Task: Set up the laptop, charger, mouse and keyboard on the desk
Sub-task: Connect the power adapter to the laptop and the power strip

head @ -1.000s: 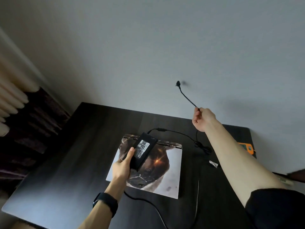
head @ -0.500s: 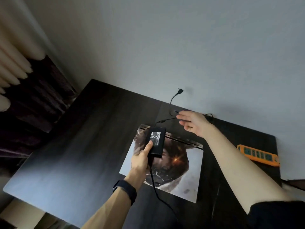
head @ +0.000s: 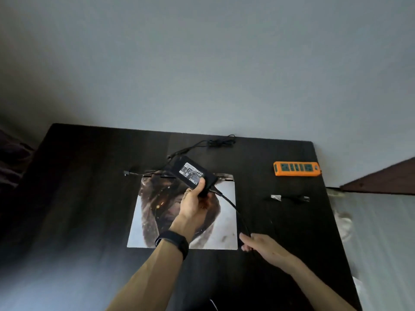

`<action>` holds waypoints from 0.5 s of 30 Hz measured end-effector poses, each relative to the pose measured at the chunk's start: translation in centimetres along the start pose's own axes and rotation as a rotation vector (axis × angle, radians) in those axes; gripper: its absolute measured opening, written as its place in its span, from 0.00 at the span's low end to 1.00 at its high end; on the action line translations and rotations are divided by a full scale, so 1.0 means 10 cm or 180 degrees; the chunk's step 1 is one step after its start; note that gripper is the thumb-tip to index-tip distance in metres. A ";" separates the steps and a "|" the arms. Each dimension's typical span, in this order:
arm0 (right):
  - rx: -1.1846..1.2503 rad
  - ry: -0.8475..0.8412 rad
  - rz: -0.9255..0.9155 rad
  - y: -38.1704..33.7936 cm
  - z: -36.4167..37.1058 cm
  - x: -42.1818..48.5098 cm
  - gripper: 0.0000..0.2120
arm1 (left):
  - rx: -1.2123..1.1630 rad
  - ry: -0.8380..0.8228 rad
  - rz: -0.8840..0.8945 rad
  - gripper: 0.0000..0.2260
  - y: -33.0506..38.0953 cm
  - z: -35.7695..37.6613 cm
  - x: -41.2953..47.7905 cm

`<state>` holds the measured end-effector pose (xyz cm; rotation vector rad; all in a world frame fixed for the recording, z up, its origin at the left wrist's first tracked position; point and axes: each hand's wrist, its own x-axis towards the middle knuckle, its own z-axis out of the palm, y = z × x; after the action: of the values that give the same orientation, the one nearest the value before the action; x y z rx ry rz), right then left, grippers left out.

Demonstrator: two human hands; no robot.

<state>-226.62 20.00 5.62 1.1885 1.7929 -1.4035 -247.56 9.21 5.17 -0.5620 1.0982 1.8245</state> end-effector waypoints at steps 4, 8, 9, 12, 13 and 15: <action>0.0275 0.0823 -0.0047 0.45 -0.40 0.02 0.26 | 0.0140 0.0060 -0.0129 0.24 -0.17 0.28 0.14; 0.1245 0.1408 -0.0277 0.45 -0.86 0.02 0.25 | 0.0413 0.0108 -0.0237 0.38 -0.26 0.45 0.36; 0.1480 0.1451 -0.0313 0.42 -0.96 0.04 0.24 | 0.0388 0.0128 -0.0279 0.31 -0.28 0.51 0.40; 0.2343 0.1427 -0.0212 0.34 -1.24 0.13 0.19 | 0.0227 0.0304 -0.0311 0.14 -0.37 0.70 0.57; 0.2572 0.1390 -0.0123 0.31 -1.32 0.16 0.16 | 0.0213 0.0332 -0.0313 0.12 -0.39 0.77 0.61; 0.2956 0.1337 0.0022 0.31 -1.47 0.23 0.13 | 0.0269 0.0370 -0.0321 0.09 -0.46 0.92 0.72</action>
<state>-223.64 34.84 6.57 2.0611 1.3508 -2.2080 -246.44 21.45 2.35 -0.6682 1.1972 1.6680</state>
